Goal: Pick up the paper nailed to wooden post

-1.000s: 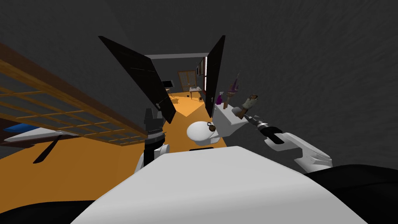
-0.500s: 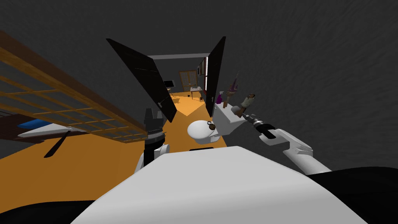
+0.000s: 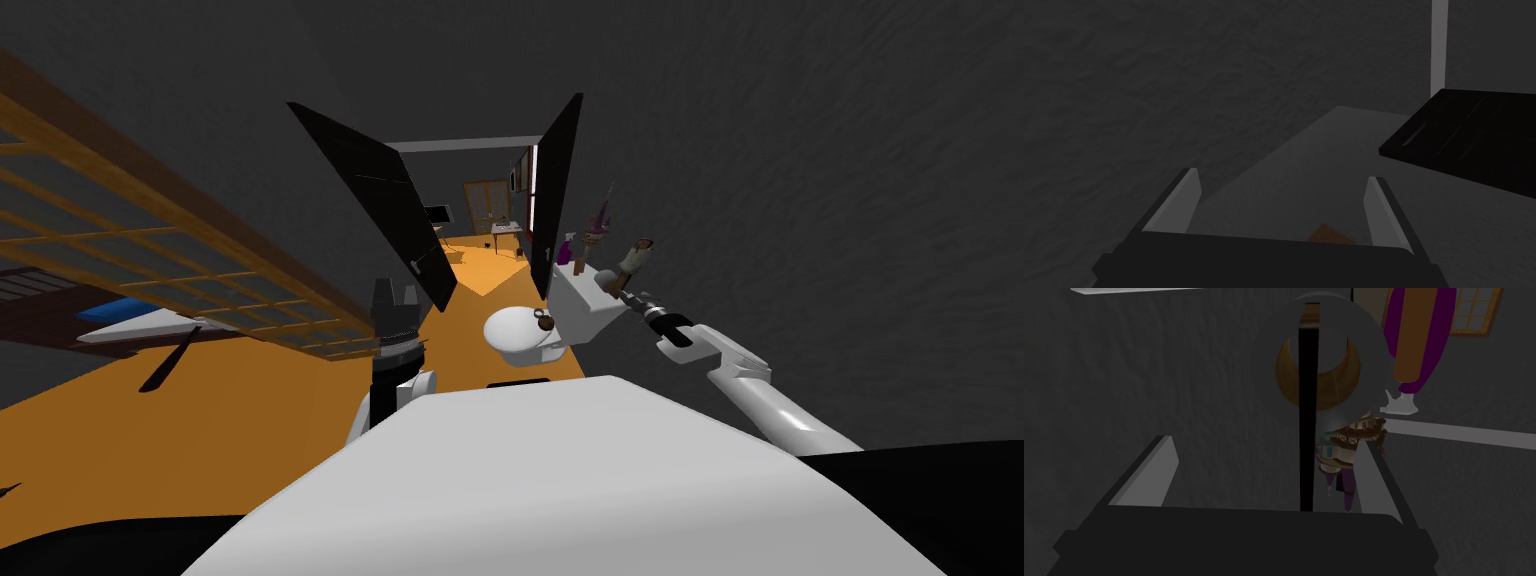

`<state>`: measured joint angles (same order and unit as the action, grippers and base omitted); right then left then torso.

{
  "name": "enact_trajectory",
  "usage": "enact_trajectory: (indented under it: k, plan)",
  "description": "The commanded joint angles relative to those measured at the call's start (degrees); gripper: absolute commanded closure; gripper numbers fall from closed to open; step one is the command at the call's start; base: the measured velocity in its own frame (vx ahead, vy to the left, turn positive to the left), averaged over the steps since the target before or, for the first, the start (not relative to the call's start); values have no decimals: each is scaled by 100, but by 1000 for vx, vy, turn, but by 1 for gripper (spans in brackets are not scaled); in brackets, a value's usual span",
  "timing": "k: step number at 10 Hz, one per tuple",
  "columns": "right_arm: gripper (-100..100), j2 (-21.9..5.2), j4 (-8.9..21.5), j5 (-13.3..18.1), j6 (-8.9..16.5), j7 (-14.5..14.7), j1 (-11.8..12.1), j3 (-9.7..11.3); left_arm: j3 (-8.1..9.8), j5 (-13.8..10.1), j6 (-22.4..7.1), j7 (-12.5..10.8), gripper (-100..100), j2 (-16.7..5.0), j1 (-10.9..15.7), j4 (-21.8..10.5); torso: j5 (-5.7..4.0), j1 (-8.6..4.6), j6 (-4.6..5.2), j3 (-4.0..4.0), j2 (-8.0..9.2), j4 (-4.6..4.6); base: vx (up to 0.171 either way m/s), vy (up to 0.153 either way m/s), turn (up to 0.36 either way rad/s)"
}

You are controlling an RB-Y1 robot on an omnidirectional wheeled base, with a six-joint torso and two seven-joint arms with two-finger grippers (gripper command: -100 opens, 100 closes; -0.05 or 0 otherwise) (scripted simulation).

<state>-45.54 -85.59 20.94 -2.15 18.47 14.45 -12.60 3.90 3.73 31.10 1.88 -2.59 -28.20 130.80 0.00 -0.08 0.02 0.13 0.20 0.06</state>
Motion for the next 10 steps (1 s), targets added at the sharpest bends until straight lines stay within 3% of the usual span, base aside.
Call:
enact_trajectory:
  k: [1, 2, 5, 6, 7, 10]
  plan:
    - [-100, -15, 286, -7, 4, -9, -247, 1, 0, 0, 0, 0, 0, 0, 0, 0, 0, 0, 0, 0, 0, 0, 8, 6, 0]
    - [-100, -54, 490, -11, -77, 100, -455, 287, 0, 0, 0, 0, 0, 0, 0, 0, 0, 0, 0, -8, -14, -3, -105, 31, 118]
    - [-100, -54, 1088, -11, -77, 100, -1057, 309, 0, 0, 0, 0, 0, 0, 0, 0, -1, -6, 2, 10, 18, 4, -83, -8, 12]
    - [-100, -54, 1210, -11, -77, 100, -1105, 309, 0, 0, 0, 0, 0, 0, 0, 0, -1, -6, 1, 0, 0, 0, 5, -4, 1]
    - [-100, -92, 1387, -15, -158, 210, -1330, 594, 0, 0, 0, 0, 0, 0, 0, 0, -1, -5, 2, -7, -12, -3, -107, 11, 108]
    - [-100, -92, 1876, -15, -158, 210, -1818, 617, 0, 0, 0, 0, 0, 0, 0, 0, 0, 0, 2, 11, 18, 4, -83, 5, 13]
